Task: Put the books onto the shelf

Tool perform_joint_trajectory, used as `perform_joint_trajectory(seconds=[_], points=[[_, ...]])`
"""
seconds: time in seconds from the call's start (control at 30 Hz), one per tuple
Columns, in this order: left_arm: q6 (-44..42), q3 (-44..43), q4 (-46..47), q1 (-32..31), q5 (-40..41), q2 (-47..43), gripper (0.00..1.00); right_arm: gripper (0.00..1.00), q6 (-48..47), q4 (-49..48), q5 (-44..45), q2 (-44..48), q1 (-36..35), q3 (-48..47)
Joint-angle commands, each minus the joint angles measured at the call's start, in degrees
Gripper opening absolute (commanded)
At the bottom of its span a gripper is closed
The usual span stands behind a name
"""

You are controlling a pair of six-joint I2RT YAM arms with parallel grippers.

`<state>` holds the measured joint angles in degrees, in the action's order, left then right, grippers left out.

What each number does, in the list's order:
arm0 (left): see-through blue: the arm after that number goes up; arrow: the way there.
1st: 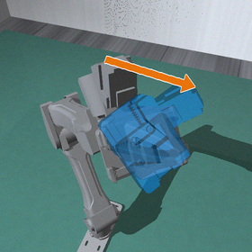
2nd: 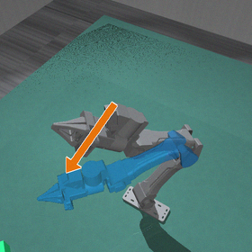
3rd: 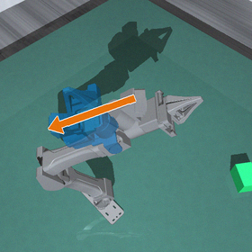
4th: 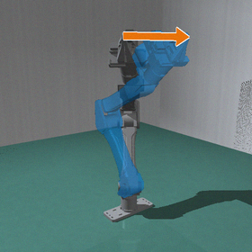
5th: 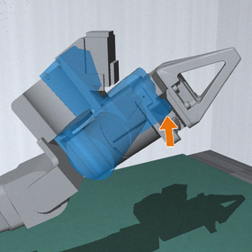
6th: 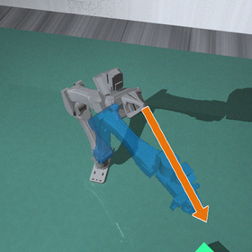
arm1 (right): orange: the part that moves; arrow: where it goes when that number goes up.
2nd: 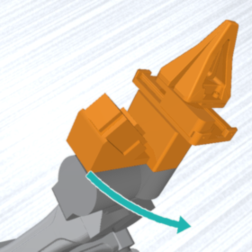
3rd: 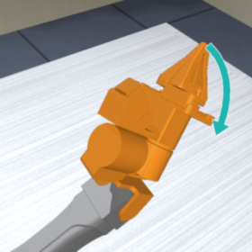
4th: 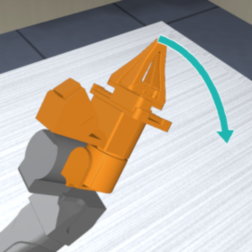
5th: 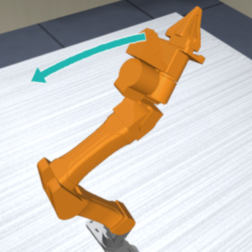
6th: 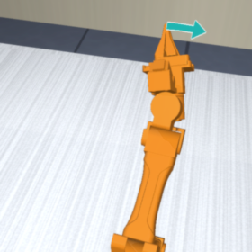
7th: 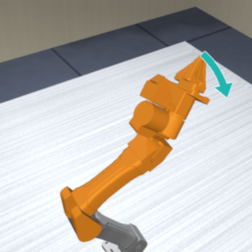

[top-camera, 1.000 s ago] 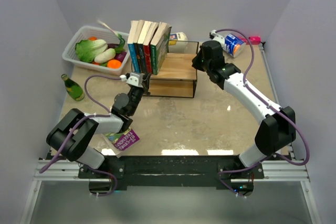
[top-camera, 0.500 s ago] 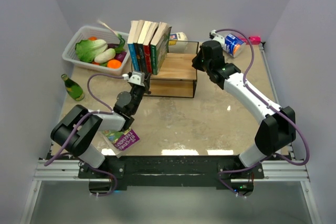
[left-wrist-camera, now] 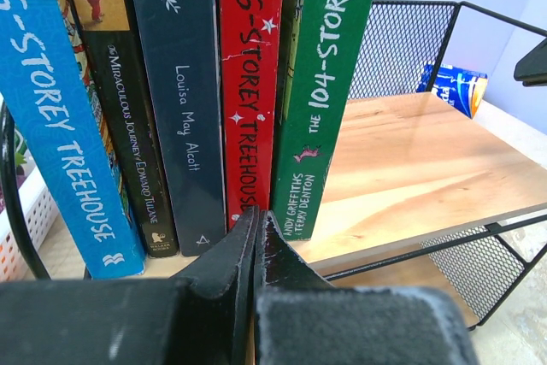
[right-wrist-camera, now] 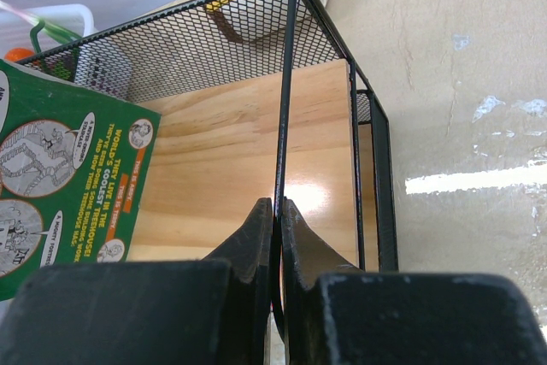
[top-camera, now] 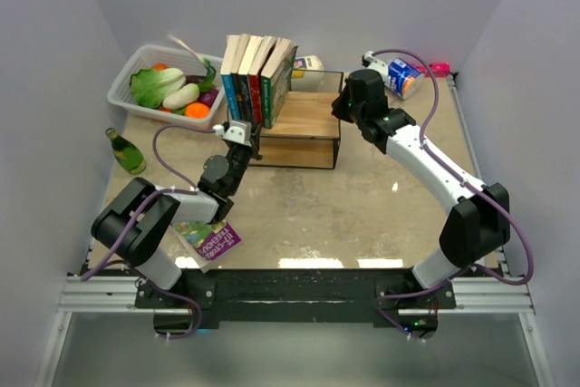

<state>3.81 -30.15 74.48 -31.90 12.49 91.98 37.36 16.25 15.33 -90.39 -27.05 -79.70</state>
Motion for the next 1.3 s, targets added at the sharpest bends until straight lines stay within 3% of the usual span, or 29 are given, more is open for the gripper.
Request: perform_joint_trajectory(seconds=[0.0, 0.53, 0.8, 1.27], points=[[-0.65, -1.05, 31.08, 0.44, 1.48, -0.31, 0.00, 0.00, 0.60, -0.17, -1.89, -1.28, -0.37, -1.51], [-0.82, 4.48, 28.54, 0.44, 0.25, -10.24, 0.00, 0.00, 0.52, 0.10, -1.62, -1.28, -0.29, -1.95], [-5.20, 6.42, 20.89, 0.52, 8.50, -16.48, 0.00, 0.00, 0.60, 0.01, -1.62, -1.02, -0.37, -1.60], [-4.17, 7.21, 18.07, 0.52, 11.68, -14.82, 0.00, 0.00, 0.61, -0.08, -1.71, -0.84, -0.29, -1.51]])
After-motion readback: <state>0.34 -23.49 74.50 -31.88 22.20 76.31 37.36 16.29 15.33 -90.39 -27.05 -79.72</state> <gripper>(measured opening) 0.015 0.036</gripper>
